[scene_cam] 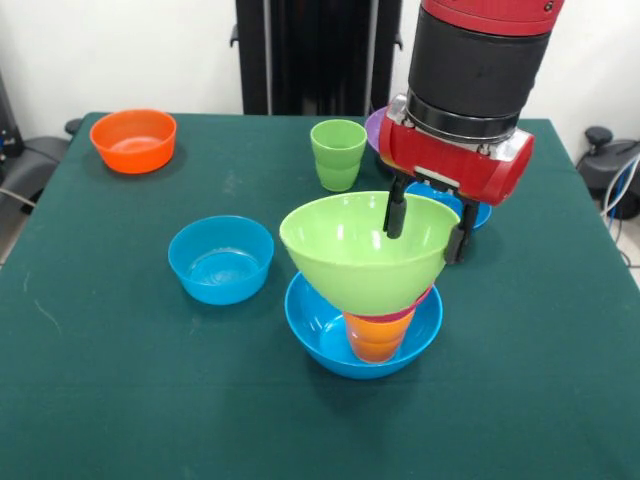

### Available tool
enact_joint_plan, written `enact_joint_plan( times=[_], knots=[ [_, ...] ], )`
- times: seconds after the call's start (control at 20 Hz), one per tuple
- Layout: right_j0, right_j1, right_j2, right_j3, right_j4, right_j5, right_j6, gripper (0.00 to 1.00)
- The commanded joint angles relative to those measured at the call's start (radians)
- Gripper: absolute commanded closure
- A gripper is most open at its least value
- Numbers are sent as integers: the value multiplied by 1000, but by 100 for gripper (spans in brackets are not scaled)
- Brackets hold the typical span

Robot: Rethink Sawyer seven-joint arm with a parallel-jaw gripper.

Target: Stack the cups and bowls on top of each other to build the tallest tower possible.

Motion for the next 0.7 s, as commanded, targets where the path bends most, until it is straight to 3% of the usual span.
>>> enact_joint_plan(
  times=[0.05,0.7],
  knots=[
    [-2,31,55,115,25,-32,126,0],
    [18,26,40,135,55,-38,148,0]
  ],
)
